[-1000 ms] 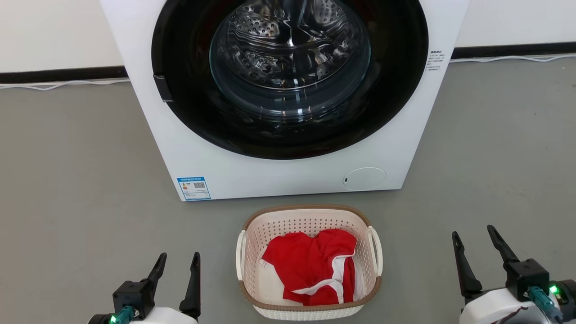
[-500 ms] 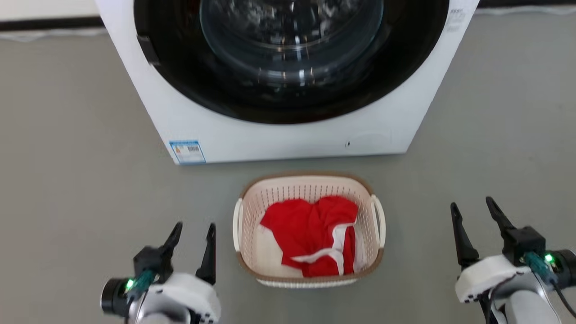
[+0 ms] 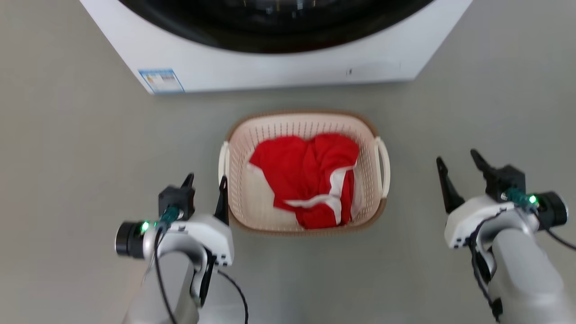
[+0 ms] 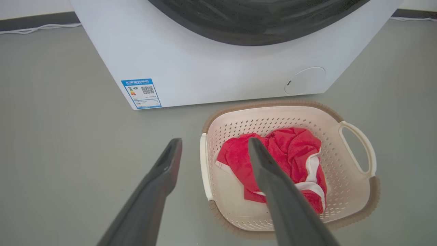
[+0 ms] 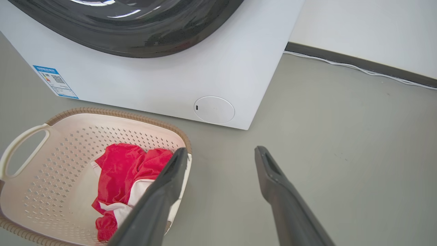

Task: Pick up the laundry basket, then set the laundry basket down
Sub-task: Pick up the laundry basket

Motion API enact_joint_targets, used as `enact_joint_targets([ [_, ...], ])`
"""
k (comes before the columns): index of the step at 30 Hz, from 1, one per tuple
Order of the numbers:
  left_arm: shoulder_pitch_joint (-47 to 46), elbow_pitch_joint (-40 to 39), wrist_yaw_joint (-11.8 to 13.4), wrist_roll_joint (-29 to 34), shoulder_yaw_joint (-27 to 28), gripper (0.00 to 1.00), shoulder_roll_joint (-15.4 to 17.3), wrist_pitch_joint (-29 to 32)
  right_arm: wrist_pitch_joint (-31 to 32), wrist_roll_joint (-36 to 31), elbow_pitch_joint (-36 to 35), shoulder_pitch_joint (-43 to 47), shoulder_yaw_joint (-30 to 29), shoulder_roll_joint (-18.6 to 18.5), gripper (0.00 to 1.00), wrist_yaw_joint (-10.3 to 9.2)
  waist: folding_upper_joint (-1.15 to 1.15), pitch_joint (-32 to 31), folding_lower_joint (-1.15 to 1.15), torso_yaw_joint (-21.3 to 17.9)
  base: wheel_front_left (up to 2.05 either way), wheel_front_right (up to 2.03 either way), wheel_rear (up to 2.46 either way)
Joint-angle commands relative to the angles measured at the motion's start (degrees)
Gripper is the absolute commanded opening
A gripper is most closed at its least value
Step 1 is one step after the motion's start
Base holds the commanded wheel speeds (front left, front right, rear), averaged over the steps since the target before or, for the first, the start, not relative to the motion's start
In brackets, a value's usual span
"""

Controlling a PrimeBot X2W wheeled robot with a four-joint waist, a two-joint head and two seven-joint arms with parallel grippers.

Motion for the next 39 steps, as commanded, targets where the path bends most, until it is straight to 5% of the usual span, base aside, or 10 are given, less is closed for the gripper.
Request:
enact_joint_targets([
  [1, -3.19, 0.79, 1.23, -0.6, 0.39, 1.0, 0.71, -0.35, -0.78, 0.86, 0.63, -2.08, 1.65, -0.66, 1.0, 0.35, 0.0, 4.91, 0.0, -0.39, 0.0, 0.0, 0.0],
  [15, -15.51, 9.75, 7.74, -6.35, -6.8, 1.0, 0.71, -0.35, -0.78, 3.49, 7.1, -10.28, 6.17, -1.23, 1.0, 0.35, 0.0, 16.17, 0.0, 0.35, 0.0, 0.0, 0.0],
  [39, -24.36, 11.65, 10.91, -10.49, -12.15, 1.0, 0.71, -0.35, -0.78, 6.46, 5.74, -16.05, 10.39, -2.22, 1.0, 0.35, 0.0, 25.8, 0.0, 1.31, 0.0, 0.0, 0.0],
])
